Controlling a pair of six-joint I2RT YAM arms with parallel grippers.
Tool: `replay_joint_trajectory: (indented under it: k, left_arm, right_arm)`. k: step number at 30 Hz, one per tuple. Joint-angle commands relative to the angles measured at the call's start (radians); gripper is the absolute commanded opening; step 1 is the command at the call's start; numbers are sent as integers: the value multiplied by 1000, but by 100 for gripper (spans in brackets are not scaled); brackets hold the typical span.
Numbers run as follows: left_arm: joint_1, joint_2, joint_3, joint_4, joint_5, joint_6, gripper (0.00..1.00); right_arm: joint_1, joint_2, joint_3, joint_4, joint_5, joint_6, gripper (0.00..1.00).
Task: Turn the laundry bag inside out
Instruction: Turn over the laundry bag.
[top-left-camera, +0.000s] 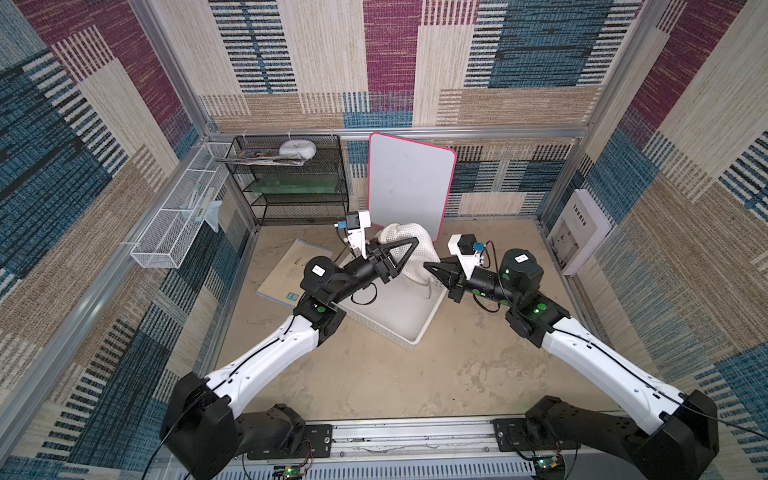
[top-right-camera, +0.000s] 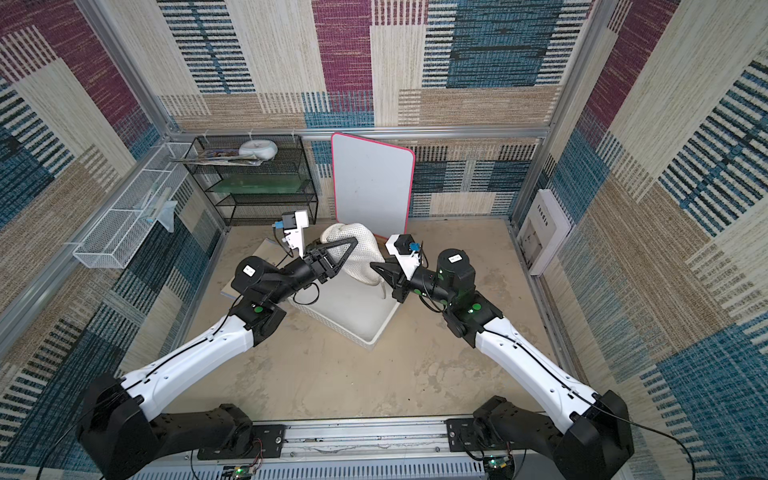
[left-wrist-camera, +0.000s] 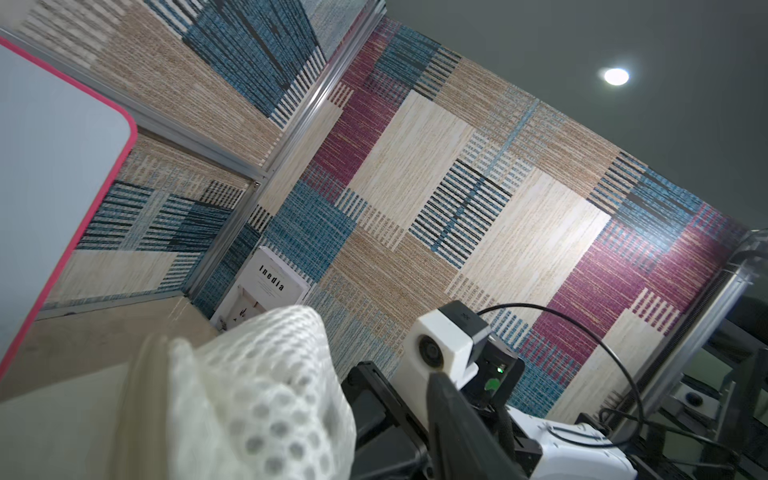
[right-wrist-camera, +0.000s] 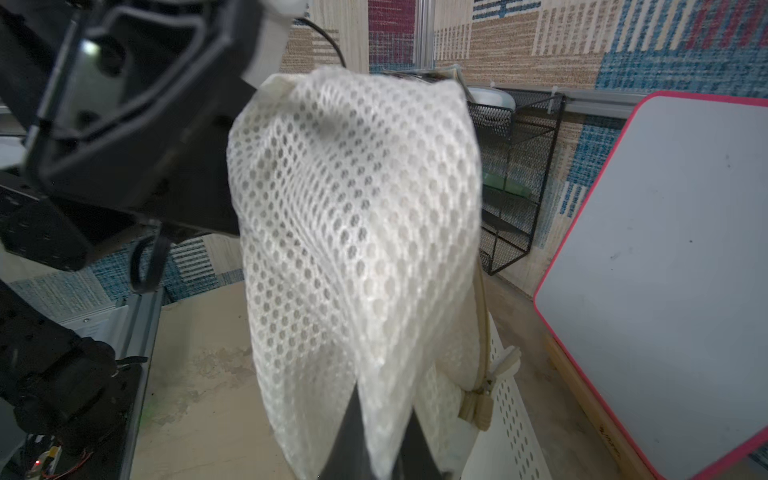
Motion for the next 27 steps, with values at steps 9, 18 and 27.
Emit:
replay_joint_trajectory:
  k: [9, 18, 27]
  left_arm:
    - [1, -321, 9, -911, -334, -157, 61]
    - [-11, -285, 144, -954, -204, -411, 61]
    - [-91, -125, 255, -1055, -212, -486, 72]
  right_arm:
    - [85, 74, 90, -226, 509, -514, 0]
    - [174, 88, 29, -68, 569, -991, 0]
    - [261, 99, 1, 12, 589, -1160, 0]
